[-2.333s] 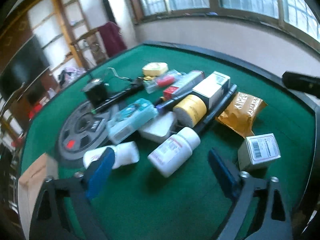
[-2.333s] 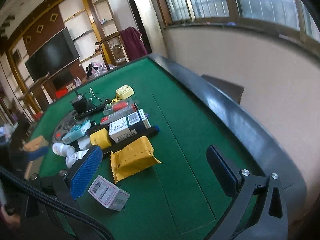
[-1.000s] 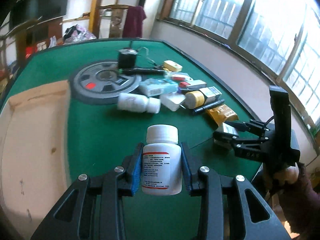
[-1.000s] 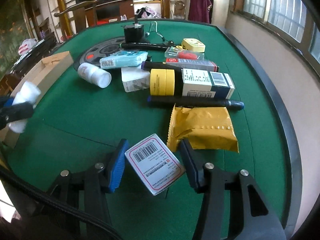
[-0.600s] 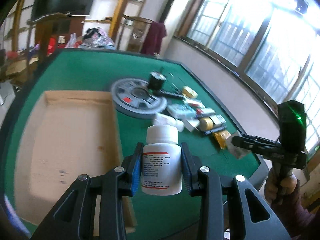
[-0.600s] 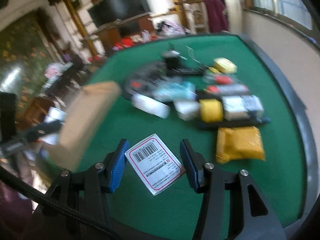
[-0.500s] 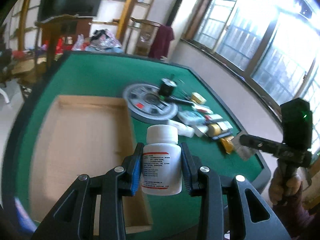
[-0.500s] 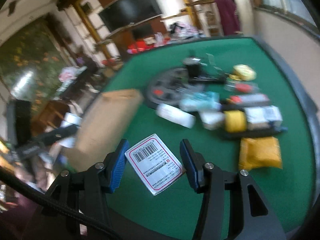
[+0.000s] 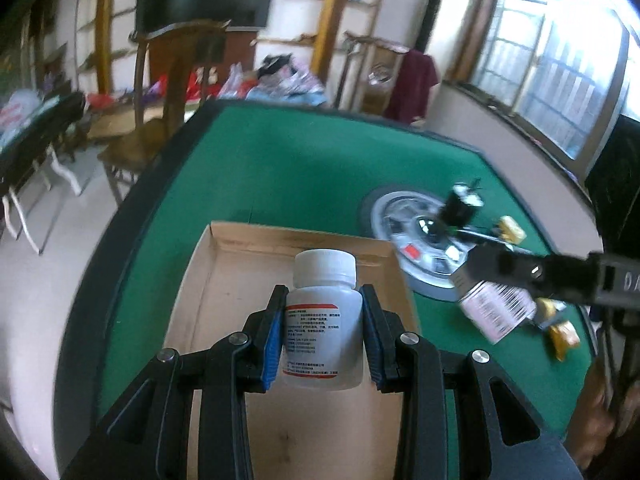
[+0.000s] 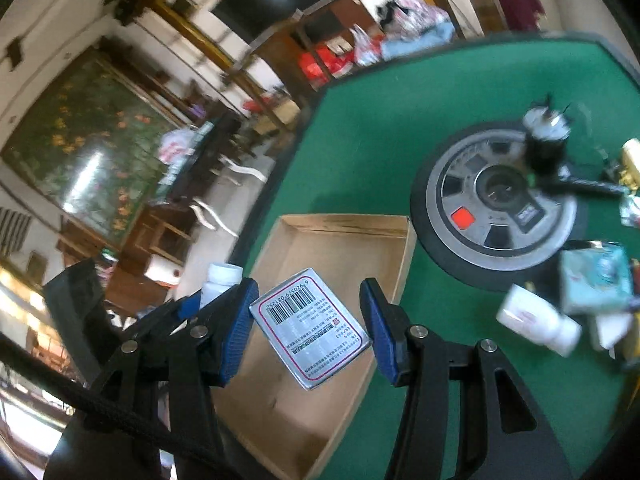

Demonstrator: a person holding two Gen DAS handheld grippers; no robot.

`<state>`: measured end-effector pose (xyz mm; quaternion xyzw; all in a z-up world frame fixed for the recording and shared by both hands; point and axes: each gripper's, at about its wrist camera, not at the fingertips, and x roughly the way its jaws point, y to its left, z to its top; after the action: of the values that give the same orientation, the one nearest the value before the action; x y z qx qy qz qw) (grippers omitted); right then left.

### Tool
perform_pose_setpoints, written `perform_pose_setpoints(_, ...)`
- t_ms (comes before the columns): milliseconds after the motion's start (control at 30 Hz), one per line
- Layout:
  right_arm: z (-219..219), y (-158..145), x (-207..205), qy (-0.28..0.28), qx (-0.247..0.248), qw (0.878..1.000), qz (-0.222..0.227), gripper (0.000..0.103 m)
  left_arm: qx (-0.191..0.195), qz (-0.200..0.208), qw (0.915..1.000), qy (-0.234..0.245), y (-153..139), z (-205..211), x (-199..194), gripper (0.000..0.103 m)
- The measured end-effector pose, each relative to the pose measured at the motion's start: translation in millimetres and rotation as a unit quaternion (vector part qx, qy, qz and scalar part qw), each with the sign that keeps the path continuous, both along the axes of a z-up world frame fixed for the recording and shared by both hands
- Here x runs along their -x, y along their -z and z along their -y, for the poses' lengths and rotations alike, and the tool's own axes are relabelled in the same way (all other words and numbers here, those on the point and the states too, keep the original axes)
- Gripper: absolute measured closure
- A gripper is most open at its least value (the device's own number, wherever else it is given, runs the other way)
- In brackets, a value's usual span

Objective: Organize objects
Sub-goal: 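Carry the pill bottle and barcode box into the cardboard box and release both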

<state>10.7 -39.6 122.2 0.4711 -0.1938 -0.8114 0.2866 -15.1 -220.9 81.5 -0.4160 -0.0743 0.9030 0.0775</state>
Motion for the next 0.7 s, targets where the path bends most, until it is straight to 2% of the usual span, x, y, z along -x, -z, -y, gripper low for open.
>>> perform_pose_setpoints(133, 20, 35, 29, 0.024, -0.030, 0.999, 0.037, 0.051, -0.023, 0.036, 0.9989, -0.018, 35, 3, 25, 0.073)
perform_pose_setpoints(300, 27, 63, 43, 0.044, -0.058, 0.996, 0.059, 0.051, -0.034, 0.065, 0.9969, -0.028, 65, 1, 41, 0.073)
perform_pose_setpoints(400, 28, 66, 46, 0.047, -0.066, 0.995, 0.056, 0.051, -0.035, 0.068, 0.9966, -0.030, 71, -2, 46, 0.073)
perform_pose_setpoints(700, 36, 68, 49, 0.046, -0.110, 0.992, 0.032, 0.051, -0.001, 0.051, 0.9975, -0.048, 71, 2, 45, 0.073)
